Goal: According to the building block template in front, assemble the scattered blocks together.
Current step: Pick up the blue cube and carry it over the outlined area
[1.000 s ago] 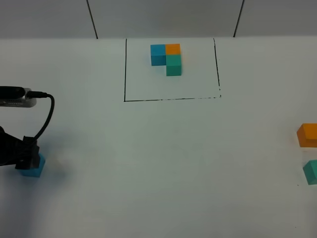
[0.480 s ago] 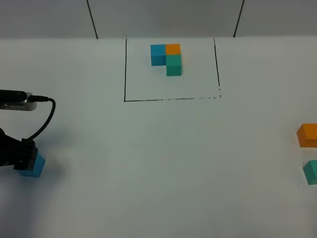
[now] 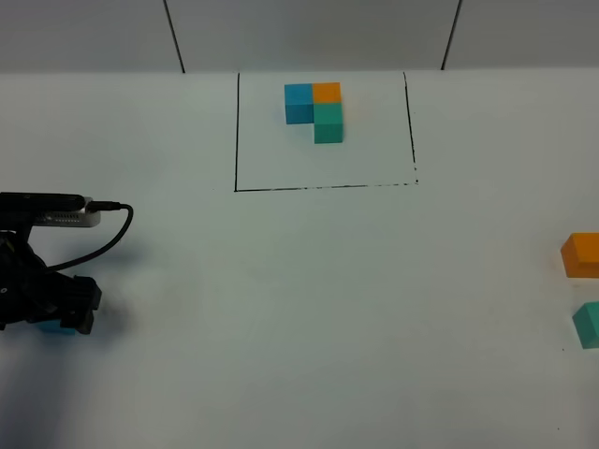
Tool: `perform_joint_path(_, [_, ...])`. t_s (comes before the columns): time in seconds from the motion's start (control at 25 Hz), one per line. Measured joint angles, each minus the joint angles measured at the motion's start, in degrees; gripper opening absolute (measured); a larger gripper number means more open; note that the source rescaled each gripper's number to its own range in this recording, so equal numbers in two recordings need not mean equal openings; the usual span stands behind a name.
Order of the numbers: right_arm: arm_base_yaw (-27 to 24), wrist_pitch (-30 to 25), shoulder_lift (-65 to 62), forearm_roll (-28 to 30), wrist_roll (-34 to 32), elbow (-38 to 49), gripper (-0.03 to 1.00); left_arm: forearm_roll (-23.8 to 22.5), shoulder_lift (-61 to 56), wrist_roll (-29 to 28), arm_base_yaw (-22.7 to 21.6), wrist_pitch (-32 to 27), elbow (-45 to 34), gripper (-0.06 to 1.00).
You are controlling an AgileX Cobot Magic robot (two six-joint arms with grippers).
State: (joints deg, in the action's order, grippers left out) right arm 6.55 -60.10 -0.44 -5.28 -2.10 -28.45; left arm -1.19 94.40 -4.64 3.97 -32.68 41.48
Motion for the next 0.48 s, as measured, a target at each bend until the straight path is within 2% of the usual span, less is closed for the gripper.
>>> perform_joint_path(0.08, [0.0, 0.0, 0.0, 0.0, 0.0, 0.0, 0.09, 0.0, 1.3, 0.1, 0.0, 1.0, 0.0, 0.90])
perform_joint_path(0.2, [0.0, 0.0, 0.0, 0.1, -0.2, 0.0, 0.23, 0.1, 2.7, 0.1, 0.0, 2.1, 0.0, 0.90])
perform_joint_path(0.4, [0.0, 0.0, 0.0, 0.2, -0.4, 0.0, 0.58, 0.1, 3.1, 1.6, 0.0, 3.8, 0.0, 0.88])
perform_joint_path(0.48, [0.0, 0.0, 0.0, 0.2, -0.5, 0.0, 0.72, 0.1, 3.1, 2.7, 0.0, 4.1, 0.0, 0.84])
